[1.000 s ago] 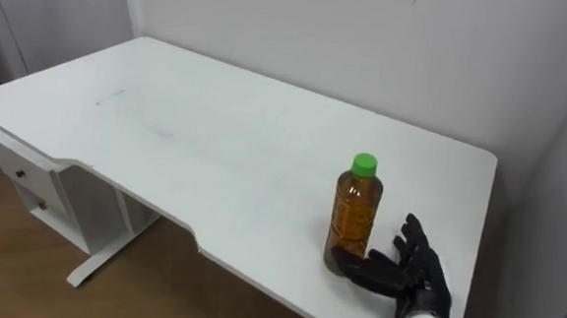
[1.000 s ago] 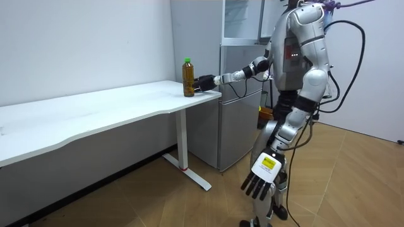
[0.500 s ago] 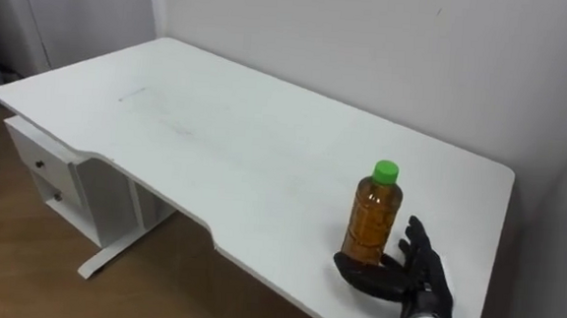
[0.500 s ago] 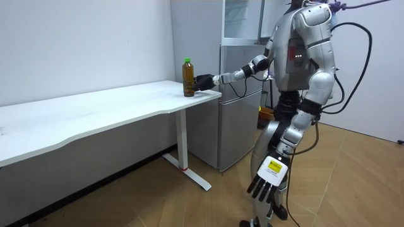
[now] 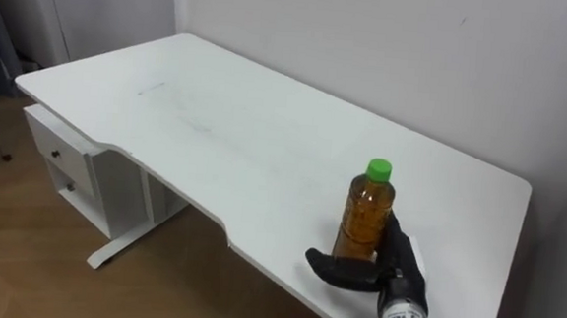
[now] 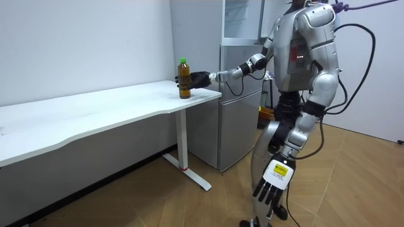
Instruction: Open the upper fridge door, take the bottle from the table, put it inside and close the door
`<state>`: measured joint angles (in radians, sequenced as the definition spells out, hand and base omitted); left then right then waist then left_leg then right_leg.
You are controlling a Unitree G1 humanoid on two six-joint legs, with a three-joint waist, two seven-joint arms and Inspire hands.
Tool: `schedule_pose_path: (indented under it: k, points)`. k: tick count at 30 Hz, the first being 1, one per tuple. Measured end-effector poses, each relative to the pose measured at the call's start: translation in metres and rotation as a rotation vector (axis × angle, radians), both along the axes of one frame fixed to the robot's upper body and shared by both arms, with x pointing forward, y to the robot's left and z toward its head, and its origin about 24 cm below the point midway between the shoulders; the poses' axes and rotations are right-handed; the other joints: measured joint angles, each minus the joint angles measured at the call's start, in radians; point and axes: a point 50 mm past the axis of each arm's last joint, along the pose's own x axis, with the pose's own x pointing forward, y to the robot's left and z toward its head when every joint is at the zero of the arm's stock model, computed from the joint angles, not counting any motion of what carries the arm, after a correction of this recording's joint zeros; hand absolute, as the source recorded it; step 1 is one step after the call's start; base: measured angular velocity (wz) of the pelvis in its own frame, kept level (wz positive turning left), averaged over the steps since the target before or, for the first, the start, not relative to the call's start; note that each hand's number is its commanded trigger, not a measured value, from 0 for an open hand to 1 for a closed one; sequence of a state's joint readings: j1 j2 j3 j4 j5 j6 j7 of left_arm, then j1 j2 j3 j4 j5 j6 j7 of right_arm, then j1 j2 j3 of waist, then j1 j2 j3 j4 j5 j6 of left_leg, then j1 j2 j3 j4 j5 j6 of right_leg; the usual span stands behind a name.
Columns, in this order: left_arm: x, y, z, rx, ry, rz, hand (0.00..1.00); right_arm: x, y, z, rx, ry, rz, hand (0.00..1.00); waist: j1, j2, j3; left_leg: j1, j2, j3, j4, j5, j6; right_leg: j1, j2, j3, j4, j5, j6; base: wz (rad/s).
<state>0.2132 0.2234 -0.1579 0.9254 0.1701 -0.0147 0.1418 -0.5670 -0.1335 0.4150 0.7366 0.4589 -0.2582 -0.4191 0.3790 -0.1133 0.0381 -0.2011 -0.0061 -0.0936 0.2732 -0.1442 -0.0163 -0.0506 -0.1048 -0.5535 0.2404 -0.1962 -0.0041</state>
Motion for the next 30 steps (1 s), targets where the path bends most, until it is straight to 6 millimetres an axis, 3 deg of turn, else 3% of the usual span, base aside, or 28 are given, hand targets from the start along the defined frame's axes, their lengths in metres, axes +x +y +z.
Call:
schedule_pose_path:
  k: [12, 14, 15, 23, 27, 30]
  points:
    - [0.003, 0.005, 0.002, 0.015, -0.014, 0.014, 0.0, 0.0, 0.0, 0.002, 0.032, 0.001, -0.031, 0.0, 0.029, -0.003, 0.0014, -0.001, -0.001, -0.002, -0.002, 0.0, 0.0, 0.0, 0.001, 0.0, -0.003, 0.0, 0.0, 0.0]
    - [0.003, 0.006, 0.002, 0.018, -0.016, 0.014, 0.0, 0.0, -0.001, 0.001, 0.052, 0.008, -0.05, 0.62, 0.029, -0.002, 0.0014, -0.002, -0.001, -0.004, -0.002, 0.0, 0.0, 0.001, 0.001, -0.001, -0.003, 0.0, 0.0, 0.02]
    - [0.003, 0.006, 0.002, 0.019, -0.016, 0.014, 0.0, 0.0, -0.002, 0.001, 0.06, 0.011, -0.06, 1.0, 0.029, -0.002, 0.0013, -0.002, -0.002, -0.004, -0.001, 0.0, 0.0, 0.001, 0.001, -0.001, -0.003, 0.0, 0.0, 0.0]
    - [0.003, 0.007, 0.003, 0.033, -0.023, 0.021, 0.0, 0.0, -0.005, 0.0, 0.089, 0.022, -0.102, 1.0, 0.028, 0.0, 0.0023, -0.001, -0.003, -0.011, 0.0, 0.0, 0.0, 0.006, 0.001, -0.005, -0.003, 0.0, 0.0, 0.02]
    - [0.005, 0.006, 0.004, 0.037, -0.034, 0.021, 0.0, 0.0, -0.009, -0.001, 0.112, 0.036, -0.117, 1.0, 0.034, 0.009, 0.0078, -0.001, -0.005, -0.022, 0.001, 0.0, 0.0, 0.01, 0.001, -0.013, -0.004, 0.0, 0.001, 0.07]
    - [0.004, 0.006, 0.004, 0.036, -0.037, 0.021, 0.0, 0.0, -0.011, -0.003, 0.107, 0.043, -0.12, 1.0, 0.036, 0.015, 0.0069, -0.003, -0.006, -0.022, 0.001, 0.0, 0.0, 0.009, 0.001, -0.016, -0.004, 0.0, 0.001, 0.0]
